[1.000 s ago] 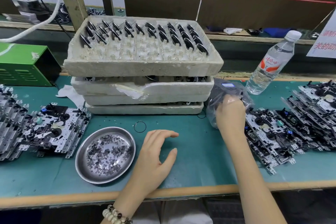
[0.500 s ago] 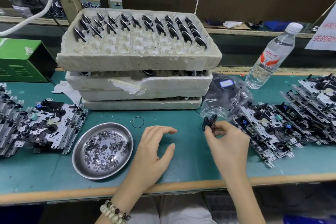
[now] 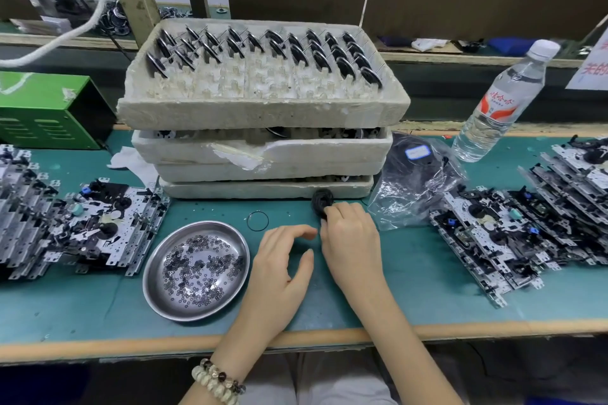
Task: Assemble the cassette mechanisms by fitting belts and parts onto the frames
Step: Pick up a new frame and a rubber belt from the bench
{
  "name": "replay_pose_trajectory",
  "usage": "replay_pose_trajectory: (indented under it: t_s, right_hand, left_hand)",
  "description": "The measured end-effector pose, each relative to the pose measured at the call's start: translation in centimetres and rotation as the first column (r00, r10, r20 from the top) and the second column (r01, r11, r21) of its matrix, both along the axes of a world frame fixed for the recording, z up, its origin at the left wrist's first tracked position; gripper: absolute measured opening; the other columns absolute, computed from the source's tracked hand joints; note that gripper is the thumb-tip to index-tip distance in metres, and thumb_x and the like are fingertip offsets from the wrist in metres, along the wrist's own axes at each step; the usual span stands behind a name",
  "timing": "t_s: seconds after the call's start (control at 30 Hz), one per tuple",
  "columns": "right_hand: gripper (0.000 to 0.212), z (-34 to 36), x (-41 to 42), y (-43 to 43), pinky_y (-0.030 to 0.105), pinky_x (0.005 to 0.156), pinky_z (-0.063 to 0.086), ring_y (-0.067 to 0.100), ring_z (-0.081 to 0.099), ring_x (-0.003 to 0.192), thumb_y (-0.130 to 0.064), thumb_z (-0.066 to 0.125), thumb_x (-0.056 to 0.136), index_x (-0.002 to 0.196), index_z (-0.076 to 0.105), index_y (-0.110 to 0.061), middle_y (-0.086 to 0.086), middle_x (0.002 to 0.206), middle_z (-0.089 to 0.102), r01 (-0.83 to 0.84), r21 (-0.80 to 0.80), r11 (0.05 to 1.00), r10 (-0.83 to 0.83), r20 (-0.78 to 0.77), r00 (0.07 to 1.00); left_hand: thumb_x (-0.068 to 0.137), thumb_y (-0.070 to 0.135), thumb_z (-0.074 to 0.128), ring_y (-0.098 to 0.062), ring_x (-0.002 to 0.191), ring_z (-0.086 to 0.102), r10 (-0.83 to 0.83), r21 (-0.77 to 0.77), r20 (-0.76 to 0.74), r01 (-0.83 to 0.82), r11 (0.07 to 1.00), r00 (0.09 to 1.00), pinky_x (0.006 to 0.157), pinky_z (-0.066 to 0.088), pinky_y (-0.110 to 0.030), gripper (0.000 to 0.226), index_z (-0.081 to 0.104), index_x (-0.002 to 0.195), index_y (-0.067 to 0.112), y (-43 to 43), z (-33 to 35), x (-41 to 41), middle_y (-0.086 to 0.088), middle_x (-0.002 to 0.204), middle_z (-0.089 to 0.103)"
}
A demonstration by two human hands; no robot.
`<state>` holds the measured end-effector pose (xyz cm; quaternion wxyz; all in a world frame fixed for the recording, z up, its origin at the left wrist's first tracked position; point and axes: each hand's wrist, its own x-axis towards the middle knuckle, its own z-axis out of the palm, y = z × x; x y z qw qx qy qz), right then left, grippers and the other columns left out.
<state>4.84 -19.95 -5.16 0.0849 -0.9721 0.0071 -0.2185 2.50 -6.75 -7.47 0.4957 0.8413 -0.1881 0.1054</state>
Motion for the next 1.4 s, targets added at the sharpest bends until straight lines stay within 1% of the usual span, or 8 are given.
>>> replay_pose_trajectory:
  t_s: [0.2,0.5,0.73,0.9,1.03,1.17,1.3,1.4]
  right_hand:
    - [0.032,-0.4,-2.1,-2.0,0.034,0.084,0.047,0.023,0.060,0.098,-0.010,0.073,0.081,0.112,0.068,-0.013,0.000,0.104,0.068,0.018,0.339,0.941,-0.010,-0.027,1.000]
    - [0.005,-0.6,-4.1,-3.4,0.033,0.064,0.050,0.017,0.065,0.073,-0.017,0.074,0.085,0.085,0.070,-0.018,-0.008,0.081,0.068,0.060,0.410,0.910,-0.078,0.026,0.997]
    - [0.011,-1.5,-4.1,-2.3,0.032,0.055,0.052,0.023,0.063,0.069,-0.014,0.083,0.076,0.081,0.073,-0.015,-0.003,0.078,0.066,-0.048,0.198,0.979,0.027,0.108,0.994]
    - [0.015,-2.2,-3.8,-3.0,0.018,0.070,0.045,0.016,0.066,0.071,-0.007,0.083,0.074,0.087,0.078,-0.014,-0.005,0.081,0.073,-0.078,0.348,0.934,-0.001,0.222,0.975]
    - [0.011,-1.9,-3.5,-3.5,0.010,0.069,0.045,0.004,0.063,0.068,-0.016,0.082,0.077,0.086,0.077,-0.020,-0.014,0.078,0.072,-0.026,0.640,0.768,-0.120,0.184,0.975]
    - [0.012,-1.8,-3.3,-3.0,0.009,0.070,0.047,0.002,0.066,0.071,-0.021,0.081,0.078,0.078,0.073,-0.030,-0.017,0.073,0.071,-0.028,0.806,0.592,-0.176,0.163,0.971]
    - [0.009,-2.1,-3.0,-2.6,0.029,0.070,0.055,0.017,0.070,0.073,-0.024,0.076,0.084,0.080,0.069,-0.028,-0.006,0.074,0.071,-0.028,0.895,0.446,-0.236,0.147,0.961]
    - [0.009,-2.2,-2.8,-2.7,0.019,0.069,0.053,0.023,0.072,0.076,-0.021,0.073,0.087,0.083,0.066,-0.024,0.000,0.080,0.071,-0.029,0.904,0.427,-0.247,0.148,0.958]
  left_hand:
    - [0.087,0.004,0.055,-0.009,0.110,0.058,0.016,-0.027,-0.019,-0.017,0.999,1.000,0.097,0.039,-0.014,0.031,0.066,0.112,0.016,0.0,0.3,0.0,0.015,0.110,0.062]
    - [0.088,0.006,0.055,-0.009,0.112,0.057,0.008,-0.003,-0.015,-0.008,1.000,1.000,0.098,0.039,-0.016,0.030,0.067,0.112,0.019,0.0,0.6,-0.2,0.017,0.110,0.062]
    - [0.094,0.014,0.054,-0.006,0.117,0.051,-0.125,0.141,0.054,0.117,0.983,0.991,0.102,0.033,-0.014,0.025,0.066,0.116,0.015,2.6,2.1,-1.5,0.011,0.114,0.061]
    - [0.096,0.023,0.050,-0.012,0.113,0.051,-0.145,0.372,0.145,0.082,0.925,0.979,0.102,0.035,-0.020,0.026,0.067,0.115,0.015,8.4,4.0,-1.8,0.010,0.111,0.061]
    - [0.094,0.028,0.051,-0.024,0.100,0.054,0.049,0.524,0.335,-0.229,0.821,0.941,0.091,0.044,-0.037,0.032,0.070,0.111,0.008,13.1,5.7,0.2,0.000,0.105,0.065]
    - [0.092,0.032,0.053,-0.036,0.085,0.052,0.294,0.605,0.456,-0.535,0.589,0.840,0.073,0.046,-0.050,0.035,0.067,0.099,0.000,16.0,6.4,2.9,-0.017,0.091,0.062]
    - [0.089,0.041,0.053,-0.037,0.078,0.051,0.370,0.738,0.420,-0.549,0.392,0.829,0.066,0.038,-0.047,0.042,0.059,0.081,0.001,16.9,6.6,4.1,-0.020,0.077,0.057]
    - [0.091,0.035,0.052,-0.036,0.072,0.051,0.334,0.780,0.430,-0.532,0.329,0.839,0.063,0.036,-0.045,0.039,0.057,0.070,0.002,17.1,6.3,4.6,-0.019,0.070,0.057]
